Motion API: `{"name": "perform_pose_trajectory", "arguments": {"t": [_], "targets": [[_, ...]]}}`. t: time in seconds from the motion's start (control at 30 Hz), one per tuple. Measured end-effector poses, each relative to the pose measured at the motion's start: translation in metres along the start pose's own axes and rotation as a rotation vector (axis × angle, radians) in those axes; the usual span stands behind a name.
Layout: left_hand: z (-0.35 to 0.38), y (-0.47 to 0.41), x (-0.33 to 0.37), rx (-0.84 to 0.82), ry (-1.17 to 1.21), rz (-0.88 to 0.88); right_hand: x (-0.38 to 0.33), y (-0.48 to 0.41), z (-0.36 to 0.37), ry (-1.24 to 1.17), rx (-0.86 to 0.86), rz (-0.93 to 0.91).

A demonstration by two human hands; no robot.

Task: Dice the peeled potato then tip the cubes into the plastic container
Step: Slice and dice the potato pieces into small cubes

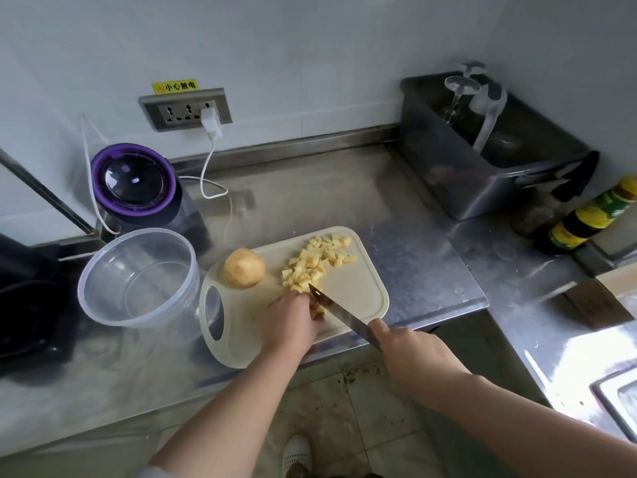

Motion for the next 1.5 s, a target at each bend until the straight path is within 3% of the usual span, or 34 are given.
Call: {"name": "perform_pose_trajectory", "arguments": {"t": [0.33, 0.63, 0.83, 0.9, 1.03, 1.1, 1.3, 1.5], "targets": [[0.003, 0.001, -0.002, 0.011, 0.007, 0.004, -0.001, -0.005, 0.010, 0.002, -0.057, -0.023], [0.001, -0.013, 0.006, 0.028, -0.038, 0.032, 0.021, -0.008, -0.023, 0.018, 0.116, -0.006], [-0.015, -0.011, -0.031, 0.011, 0.301, 0.041, 0.022, -0.013, -0.019, 0.084, 0.064, -0.099], [-0.019, -0.008, -0.046, -0.053, 0.305, 0.082, 0.018, -0.014, -0.014, 0.108, 0.027, -0.121], [-0.005, -0.002, -0.058, -0.354, 0.190, 0.147, 0.019, -0.022, -0.017, 0.110, 0.011, -0.091], [-0.002, -0.002, -0.055, -0.392, 0.113, 0.189, 0.020, -0.025, -0.020, 0.087, 0.009, -0.073], [-0.004, -0.009, -0.043, -0.332, 0.046, 0.227, 0.008, -0.026, -0.020, 0.067, 0.029, -0.095], [-0.008, 0.000, -0.050, -0.175, -0.001, 0.060, -0.008, -0.026, -0.018, 0.032, 0.018, -0.118]]}}
Point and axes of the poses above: each hand's wrist, its own y-axis away from the middle knuckle, its own z-axis out of the palm, x = y × z, the point moved 8 cm from there along -y, towards the middle knuckle, and after that the axes turned 1 degree about y, right-handed, at the moved point
